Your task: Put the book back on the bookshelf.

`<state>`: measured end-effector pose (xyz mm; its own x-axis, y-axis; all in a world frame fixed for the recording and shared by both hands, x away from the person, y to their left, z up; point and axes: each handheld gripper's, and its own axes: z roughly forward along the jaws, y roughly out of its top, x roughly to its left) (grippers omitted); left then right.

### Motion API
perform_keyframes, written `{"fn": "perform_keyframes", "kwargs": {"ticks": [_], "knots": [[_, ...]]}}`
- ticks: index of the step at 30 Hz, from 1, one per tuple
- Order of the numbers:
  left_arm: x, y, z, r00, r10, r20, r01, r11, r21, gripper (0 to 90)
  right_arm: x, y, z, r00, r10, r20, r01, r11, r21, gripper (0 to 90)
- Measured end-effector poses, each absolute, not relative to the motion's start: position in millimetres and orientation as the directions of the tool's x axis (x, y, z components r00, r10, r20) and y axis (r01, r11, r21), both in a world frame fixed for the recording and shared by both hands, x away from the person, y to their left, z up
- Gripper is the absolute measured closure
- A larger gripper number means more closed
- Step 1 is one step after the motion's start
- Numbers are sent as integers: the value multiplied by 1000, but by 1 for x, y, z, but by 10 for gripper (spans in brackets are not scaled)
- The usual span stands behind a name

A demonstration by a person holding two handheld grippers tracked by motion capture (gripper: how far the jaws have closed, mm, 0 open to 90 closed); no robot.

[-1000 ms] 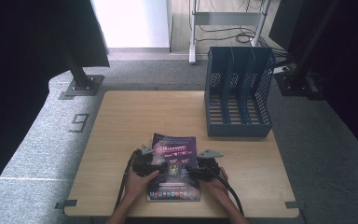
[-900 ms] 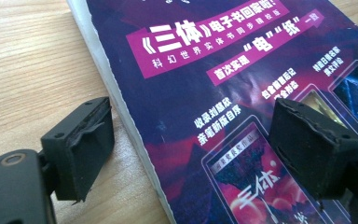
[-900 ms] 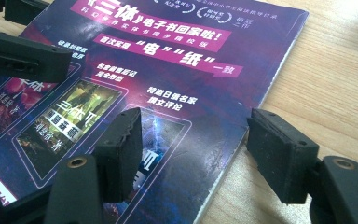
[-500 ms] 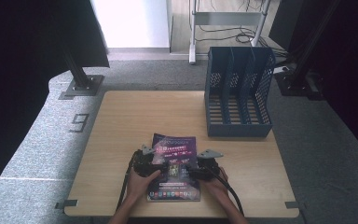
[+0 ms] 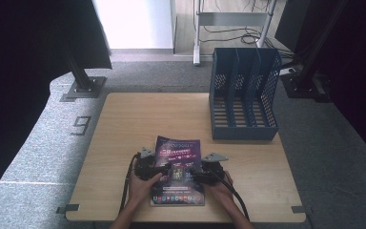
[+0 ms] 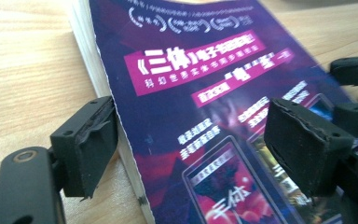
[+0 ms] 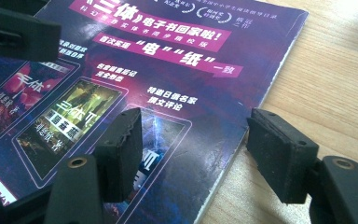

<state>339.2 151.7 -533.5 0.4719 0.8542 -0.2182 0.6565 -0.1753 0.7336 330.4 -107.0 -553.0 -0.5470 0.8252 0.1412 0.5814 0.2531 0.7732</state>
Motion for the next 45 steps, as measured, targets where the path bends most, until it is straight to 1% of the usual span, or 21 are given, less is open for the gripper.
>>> {"fn": "perform_keyframes", "kwargs": {"ticks": [2,4,6,7,8,9,10,12,16,22,25,26,28,30,34,37,38,40,45], "knots": [[337,151,-530,484,847,-221,644,-174,745,187,330,-107,-553,-547,825,141,581,253,773,352],[333,146,-526,519,829,-208,621,-199,758,190,330,-106,-553,-549,826,130,576,260,775,354],[332,140,-525,557,800,-222,617,-220,756,203,328,-105,-552,-551,827,114,566,270,779,357],[331,136,-526,577,787,-218,612,-239,754,208,328,-105,-552,-553,826,108,562,274,780,357],[330,133,-527,580,792,-192,604,-259,754,208,328,-105,-552,-553,827,104,559,275,782,358],[331,131,-529,578,798,-168,599,-276,752,208,328,-105,-552,-553,827,106,560,274,782,358],[332,132,-530,577,800,-164,601,-281,748,210,328,-105,-552,-552,826,111,564,272,780,357],[335,134,-531,568,804,-175,611,-269,745,229,329,-106,-553,-551,826,119,568,267,779,355],[341,139,-533,552,811,-194,622,-245,744,235,330,-107,-553,-549,825,133,577,259,775,353],[345,139,-536,531,831,-166,607,-236,759,272,330,-107,-553,-548,826,133,577,259,775,353],[349,138,-537,528,834,-159,607,-239,758,314,330,-106,-553,-550,825,129,574,262,776,354],[349,136,-537,523,839,-148,606,-244,757,314,330,-106,-553,-550,825,128,574,262,776,354],[349,136,-536,525,842,-127,599,-259,757,369,329,-106,-553,-551,826,122,570,265,778,355],[349,136,-536,524,843,-121,598,-263,758,386,329,-106,-553,-550,826,122,570,265,778,355],[348,136,-536,521,847,-105,591,-269,761,480,329,-106,-553,-551,825,122,570,265,778,355],[346,135,-536,528,844,-95,576,-274,770,529,329,-106,-553,-551,825,124,571,264,777,354],[345,135,-536,535,840,-89,568,-281,773,529,329,-106,-553,-551,825,126,572,264,777,354],[345,135,-536,541,837,-84,561,-284,777,564,330,-107,-553,-549,825,130,575,261,775,353],[347,136,-540,547,832,-91,575,-294,764,604,330,-107,-553,-549,825,133,577,259,774,353]]}}
